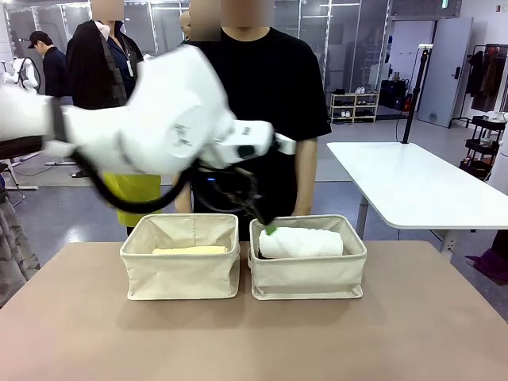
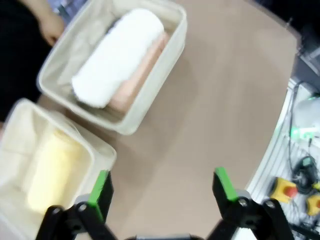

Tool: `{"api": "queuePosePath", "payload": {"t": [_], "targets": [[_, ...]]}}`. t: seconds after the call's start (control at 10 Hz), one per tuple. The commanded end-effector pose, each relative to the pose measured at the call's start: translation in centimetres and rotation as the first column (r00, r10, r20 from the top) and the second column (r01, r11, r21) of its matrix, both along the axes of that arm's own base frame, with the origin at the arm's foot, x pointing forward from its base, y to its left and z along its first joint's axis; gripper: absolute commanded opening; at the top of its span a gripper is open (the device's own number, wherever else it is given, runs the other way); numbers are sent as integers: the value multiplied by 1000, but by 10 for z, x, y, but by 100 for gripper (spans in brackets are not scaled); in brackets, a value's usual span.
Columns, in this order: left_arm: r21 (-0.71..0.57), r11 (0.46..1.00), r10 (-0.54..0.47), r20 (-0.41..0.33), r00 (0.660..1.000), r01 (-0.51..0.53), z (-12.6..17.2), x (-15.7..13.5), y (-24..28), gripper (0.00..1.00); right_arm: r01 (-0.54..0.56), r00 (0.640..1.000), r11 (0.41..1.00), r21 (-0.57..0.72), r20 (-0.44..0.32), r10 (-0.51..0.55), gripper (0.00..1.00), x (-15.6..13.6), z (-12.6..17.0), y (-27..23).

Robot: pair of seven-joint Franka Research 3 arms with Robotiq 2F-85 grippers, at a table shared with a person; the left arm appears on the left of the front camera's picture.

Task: Divide the towels into two baskets.
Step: Pick up one hotel-folded towel from the bottom of the table and place it in the Fabric basket indicated by the person.

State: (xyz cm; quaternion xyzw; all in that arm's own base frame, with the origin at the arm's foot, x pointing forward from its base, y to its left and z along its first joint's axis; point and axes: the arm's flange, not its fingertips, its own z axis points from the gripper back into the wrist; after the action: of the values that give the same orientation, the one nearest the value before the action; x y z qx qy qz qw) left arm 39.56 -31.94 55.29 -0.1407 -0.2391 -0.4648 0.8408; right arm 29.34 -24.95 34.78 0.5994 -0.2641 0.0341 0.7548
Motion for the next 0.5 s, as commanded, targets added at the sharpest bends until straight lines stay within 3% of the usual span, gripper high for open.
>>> {"api": "queuePosePath", "payload": {"t": [0.0,0.4], "targets": [[-146,988,23,-120,993,-40,8,-29,103,100,5,1000,1000,9,-24,-5,98,-2,4,2],[-338,911,138,-289,947,-235,-11,-51,273,100,5,1000,1000,9,-24,-5,98,-2,4,2]]}}
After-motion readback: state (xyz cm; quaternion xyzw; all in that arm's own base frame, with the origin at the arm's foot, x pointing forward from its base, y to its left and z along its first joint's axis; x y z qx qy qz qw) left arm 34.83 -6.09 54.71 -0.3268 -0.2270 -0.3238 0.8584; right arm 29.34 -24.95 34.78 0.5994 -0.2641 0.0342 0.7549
